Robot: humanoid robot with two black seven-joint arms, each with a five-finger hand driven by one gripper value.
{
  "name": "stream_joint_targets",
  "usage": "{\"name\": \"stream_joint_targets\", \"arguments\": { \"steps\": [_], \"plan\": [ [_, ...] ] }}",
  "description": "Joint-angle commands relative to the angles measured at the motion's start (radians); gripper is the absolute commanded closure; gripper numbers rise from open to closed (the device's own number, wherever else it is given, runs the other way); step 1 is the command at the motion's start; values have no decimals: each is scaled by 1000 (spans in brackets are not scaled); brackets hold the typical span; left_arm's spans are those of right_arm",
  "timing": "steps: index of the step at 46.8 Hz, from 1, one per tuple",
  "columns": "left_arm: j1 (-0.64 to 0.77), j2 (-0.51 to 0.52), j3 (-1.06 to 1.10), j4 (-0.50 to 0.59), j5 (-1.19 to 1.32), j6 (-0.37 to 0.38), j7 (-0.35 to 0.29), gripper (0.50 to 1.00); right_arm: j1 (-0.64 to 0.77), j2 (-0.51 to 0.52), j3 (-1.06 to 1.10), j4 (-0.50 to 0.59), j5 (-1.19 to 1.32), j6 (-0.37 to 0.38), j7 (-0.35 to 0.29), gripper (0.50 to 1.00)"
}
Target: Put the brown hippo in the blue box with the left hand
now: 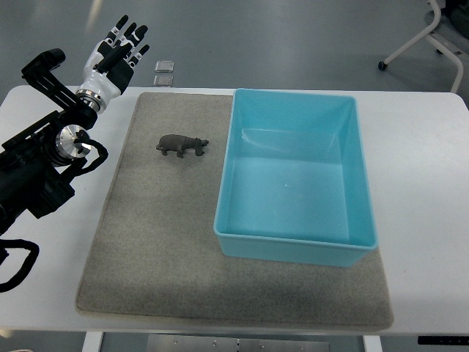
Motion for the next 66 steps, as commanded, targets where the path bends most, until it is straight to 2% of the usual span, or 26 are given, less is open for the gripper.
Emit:
{"name": "stream_joint_targets", "arguments": {
  "steps": [1,66],
  "plan": [
    [2,0,-1,0,-1,2,0,504,0,0,0,0,0,0,0,564],
    [-1,12,5,-31,4,8,2,504,0,0,0,0,0,0,0,564]
  ]
}}
